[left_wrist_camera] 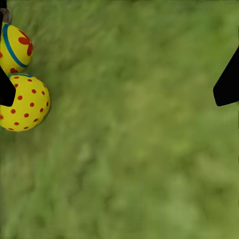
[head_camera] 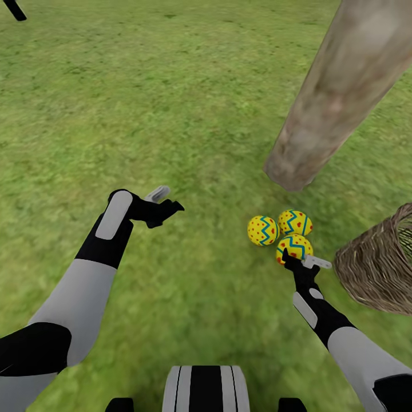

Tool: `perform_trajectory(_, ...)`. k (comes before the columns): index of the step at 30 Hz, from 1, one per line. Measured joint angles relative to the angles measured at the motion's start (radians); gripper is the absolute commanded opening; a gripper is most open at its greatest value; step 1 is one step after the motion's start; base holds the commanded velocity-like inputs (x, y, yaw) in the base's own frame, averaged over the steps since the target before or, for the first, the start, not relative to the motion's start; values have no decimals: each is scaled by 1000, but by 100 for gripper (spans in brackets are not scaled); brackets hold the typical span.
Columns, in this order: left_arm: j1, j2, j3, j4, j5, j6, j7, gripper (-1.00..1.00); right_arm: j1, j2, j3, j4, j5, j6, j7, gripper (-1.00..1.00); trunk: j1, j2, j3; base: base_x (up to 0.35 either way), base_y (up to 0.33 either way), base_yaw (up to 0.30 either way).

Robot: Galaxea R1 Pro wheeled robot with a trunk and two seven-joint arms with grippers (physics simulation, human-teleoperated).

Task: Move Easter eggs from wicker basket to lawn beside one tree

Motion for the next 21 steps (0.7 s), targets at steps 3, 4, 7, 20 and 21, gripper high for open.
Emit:
perform_trajectory(3, 0, 1, 1, 0, 0, 0, 0, 100, 0, 0, 0, 0, -1, -1, 0, 100, 0, 0, 0, 2, 0, 0)
perform_trajectory(4, 0, 1, 2, 0, -1, 0, 0, 100, 0, 0, 0, 0, -1, -1, 0, 100, 0, 0, 0, 0, 0, 0)
perform_trajectory(7, 0, 2, 4, 0, -1, -1, 0, 100, 0, 0, 0, 0, -1, 0, 0, 100, 0, 0, 0, 0, 0, 0)
perform_trajectory(20, 0, 1, 3, 0, -1, -1, 3, 100, 0, -1, 0, -73, 2, -4, 0, 100, 1, 0, 0, -173, 0, 0)
perform_trajectory(21, 0, 1, 2, 0, 0, -1, 3, 100, 0, -1, 0, -100, 2, -4, -3, 100, 1, 0, 0, -336, 0, 0)
